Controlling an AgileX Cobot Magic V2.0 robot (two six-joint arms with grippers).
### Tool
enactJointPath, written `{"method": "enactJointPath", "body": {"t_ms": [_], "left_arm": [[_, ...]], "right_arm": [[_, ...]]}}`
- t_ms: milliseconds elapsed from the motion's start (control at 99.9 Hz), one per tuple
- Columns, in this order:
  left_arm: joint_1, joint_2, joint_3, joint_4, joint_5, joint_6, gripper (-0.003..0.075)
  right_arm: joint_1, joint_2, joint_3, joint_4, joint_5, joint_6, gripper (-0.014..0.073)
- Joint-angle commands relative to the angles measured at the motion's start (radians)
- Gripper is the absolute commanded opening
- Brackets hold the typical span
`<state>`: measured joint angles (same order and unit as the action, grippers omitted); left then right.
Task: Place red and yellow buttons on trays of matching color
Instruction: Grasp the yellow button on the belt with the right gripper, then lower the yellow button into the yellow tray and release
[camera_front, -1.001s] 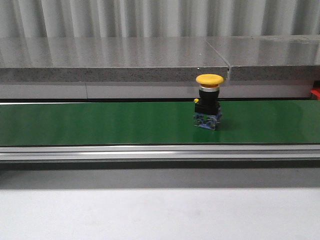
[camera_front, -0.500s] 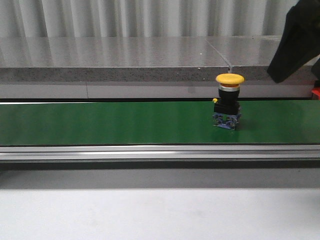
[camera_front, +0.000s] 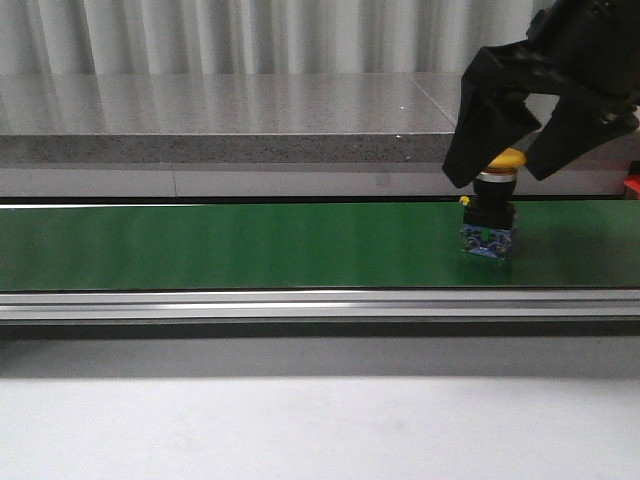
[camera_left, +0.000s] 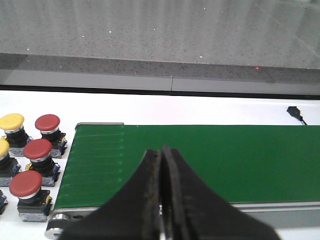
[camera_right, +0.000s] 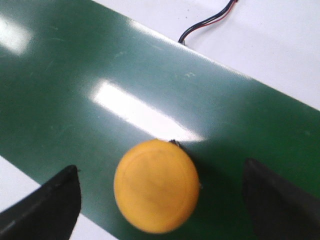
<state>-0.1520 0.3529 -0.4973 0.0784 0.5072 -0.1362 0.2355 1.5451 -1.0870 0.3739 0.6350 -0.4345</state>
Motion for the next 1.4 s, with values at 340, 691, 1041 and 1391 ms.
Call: {"method": "enactJointPath", "body": {"t_ms": [340, 691, 1041, 1391], "left_arm": [[-0.011, 0.006, -0.025, -0.002, -0.075, -0.002, -0.0021], [-0.011, 0.006, -0.025, -0.002, -0.075, -0.002, -0.0021], [-0.011, 0.006, -0.025, -0.002, -0.075, -0.002, -0.0021], [-0.011, 0.006, -0.025, -0.002, -0.075, -0.002, -0.0021]], "right_arm": [[-0.004, 0.006, -0.040, 0.019, 0.013, 0.006, 0.0146], [-0.167, -0.168, -0.037, -0.081, 0.121, 0.163, 0.0146], [-0.571, -0.262, -0.036, -0.148, 0.139, 0.280, 0.0146], [-0.859, -0.237, 0.086, -0.126, -0.061, 0.428, 0.0146]]}}
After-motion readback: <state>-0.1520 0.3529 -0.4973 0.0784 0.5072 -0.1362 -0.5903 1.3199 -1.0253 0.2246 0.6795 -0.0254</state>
